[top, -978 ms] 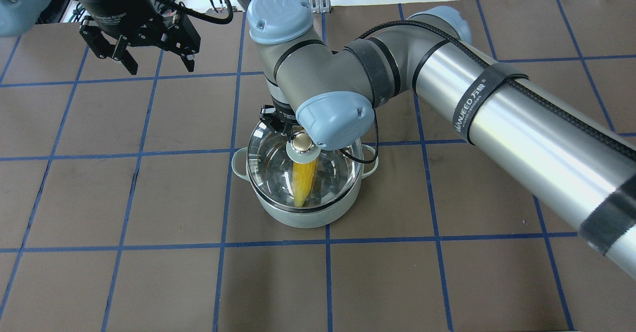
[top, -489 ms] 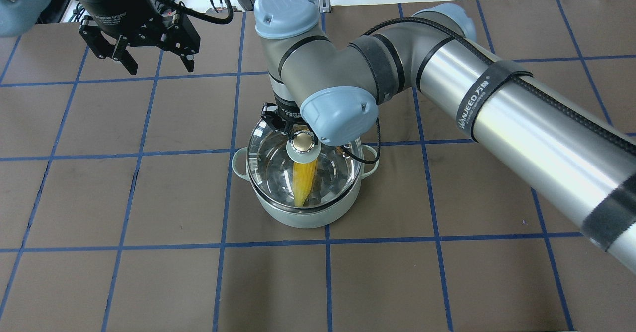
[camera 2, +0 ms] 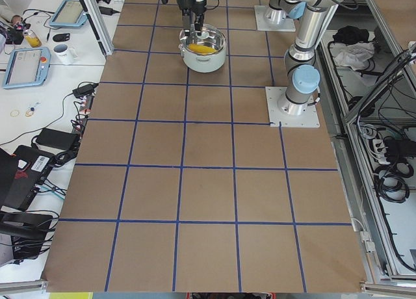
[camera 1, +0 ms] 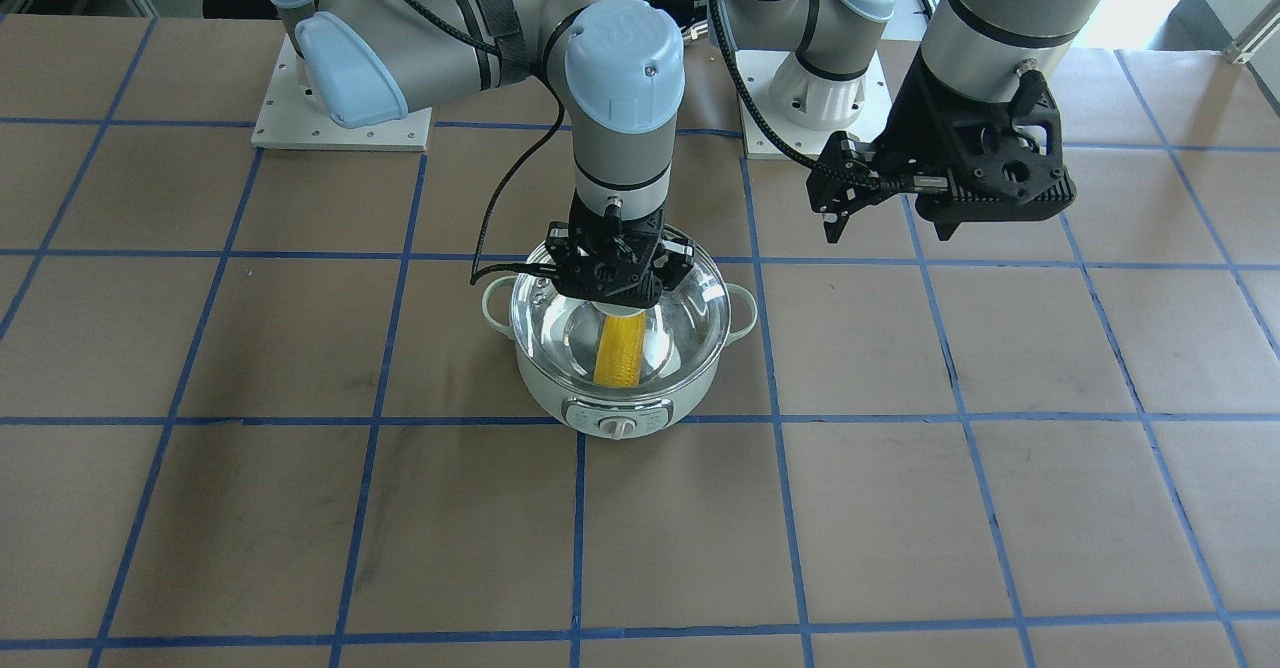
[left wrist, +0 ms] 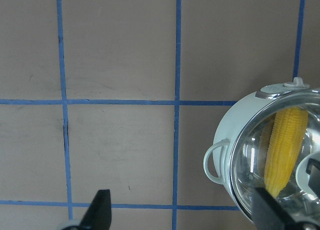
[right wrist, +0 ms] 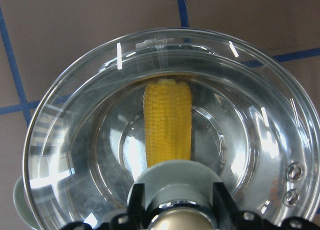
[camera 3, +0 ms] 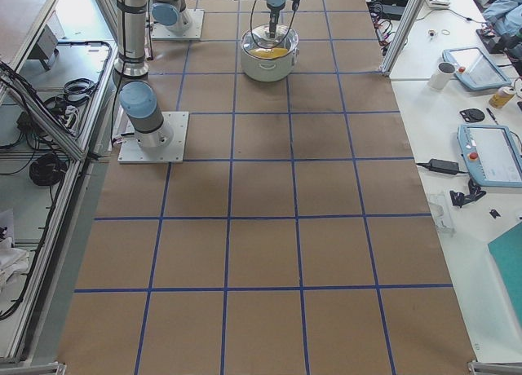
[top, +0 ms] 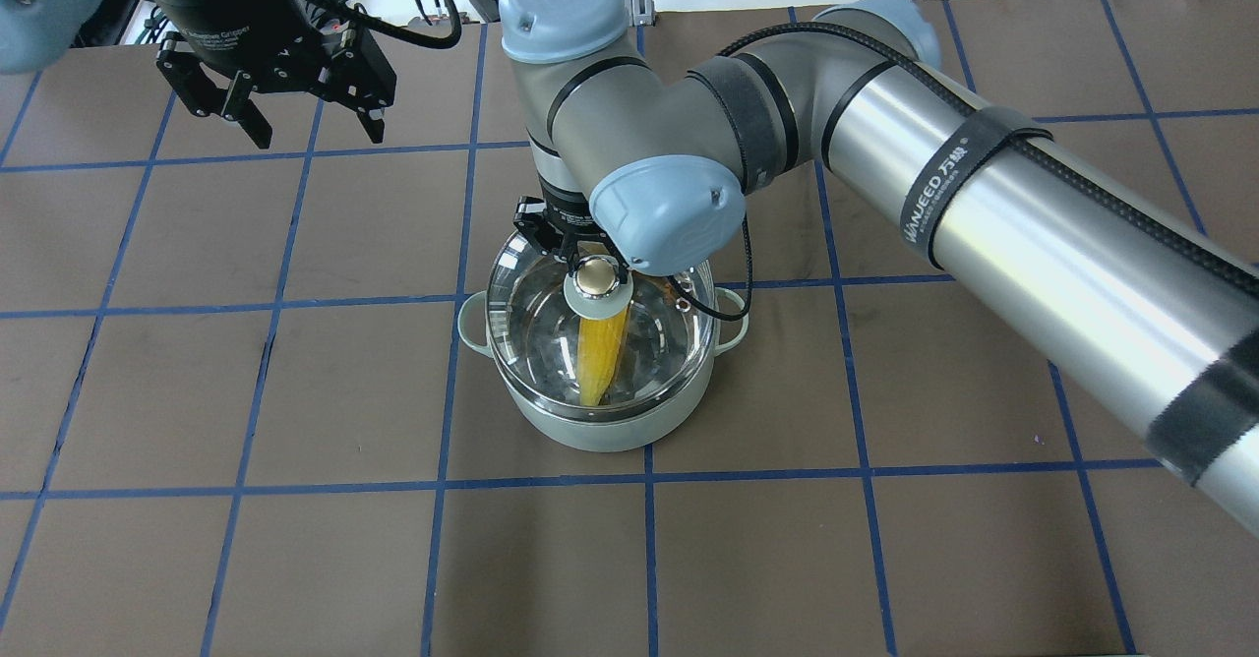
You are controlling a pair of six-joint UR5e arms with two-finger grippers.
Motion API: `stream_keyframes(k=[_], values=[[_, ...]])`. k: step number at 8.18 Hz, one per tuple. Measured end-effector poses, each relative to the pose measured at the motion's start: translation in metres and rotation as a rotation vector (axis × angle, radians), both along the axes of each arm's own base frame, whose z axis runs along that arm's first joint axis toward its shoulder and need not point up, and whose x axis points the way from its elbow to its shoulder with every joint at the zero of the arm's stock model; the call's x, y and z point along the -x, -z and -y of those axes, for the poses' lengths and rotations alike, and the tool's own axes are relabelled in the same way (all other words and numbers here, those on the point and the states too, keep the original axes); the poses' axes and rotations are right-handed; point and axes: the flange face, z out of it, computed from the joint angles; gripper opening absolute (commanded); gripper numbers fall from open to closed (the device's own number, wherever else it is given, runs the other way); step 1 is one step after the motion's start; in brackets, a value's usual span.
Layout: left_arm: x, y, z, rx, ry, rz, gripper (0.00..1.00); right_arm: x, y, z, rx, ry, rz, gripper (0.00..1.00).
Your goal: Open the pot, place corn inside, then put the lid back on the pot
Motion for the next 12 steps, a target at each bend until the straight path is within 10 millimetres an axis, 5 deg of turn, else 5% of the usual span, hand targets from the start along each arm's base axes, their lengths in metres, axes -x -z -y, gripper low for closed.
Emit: stream_keyframes(k=[3, 12], values=[[0.000, 0.000, 0.000, -0.001, 0.000, 0.001, 1.00, 0.000, -0.008, -0.001, -0.012, 0.017, 0.008, 0.48], [0.000, 0.000, 0.000, 0.000, -0.001, 0.000, 1.00, 0.007, 0.009, 0.005, -0.084, 0.035, 0.002, 0.49]])
